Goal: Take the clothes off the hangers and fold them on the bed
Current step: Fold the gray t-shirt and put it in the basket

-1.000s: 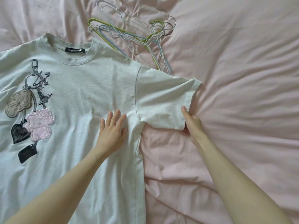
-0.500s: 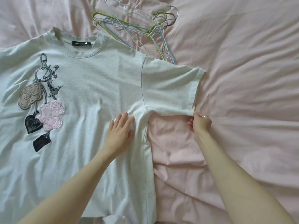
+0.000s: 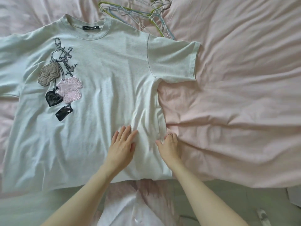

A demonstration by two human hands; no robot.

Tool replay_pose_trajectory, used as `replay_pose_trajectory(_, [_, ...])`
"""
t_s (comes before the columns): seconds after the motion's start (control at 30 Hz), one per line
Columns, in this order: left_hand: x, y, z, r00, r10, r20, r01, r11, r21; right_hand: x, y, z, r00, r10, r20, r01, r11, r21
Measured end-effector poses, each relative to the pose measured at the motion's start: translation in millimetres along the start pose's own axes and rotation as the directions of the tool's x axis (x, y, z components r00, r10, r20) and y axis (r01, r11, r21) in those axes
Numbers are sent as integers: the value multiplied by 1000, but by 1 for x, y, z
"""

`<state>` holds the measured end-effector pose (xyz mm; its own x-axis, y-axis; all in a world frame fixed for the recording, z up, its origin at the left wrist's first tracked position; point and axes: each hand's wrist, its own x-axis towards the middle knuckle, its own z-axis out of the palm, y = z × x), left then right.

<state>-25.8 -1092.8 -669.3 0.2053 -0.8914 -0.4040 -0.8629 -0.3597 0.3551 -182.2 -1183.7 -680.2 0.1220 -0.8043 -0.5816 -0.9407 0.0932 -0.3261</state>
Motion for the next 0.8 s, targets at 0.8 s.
replay_pose_trajectory(0.8, [-86,22,50,985,-24,-169,7,995,-101,-60,41,-17,979,128,-156,-15,818,574])
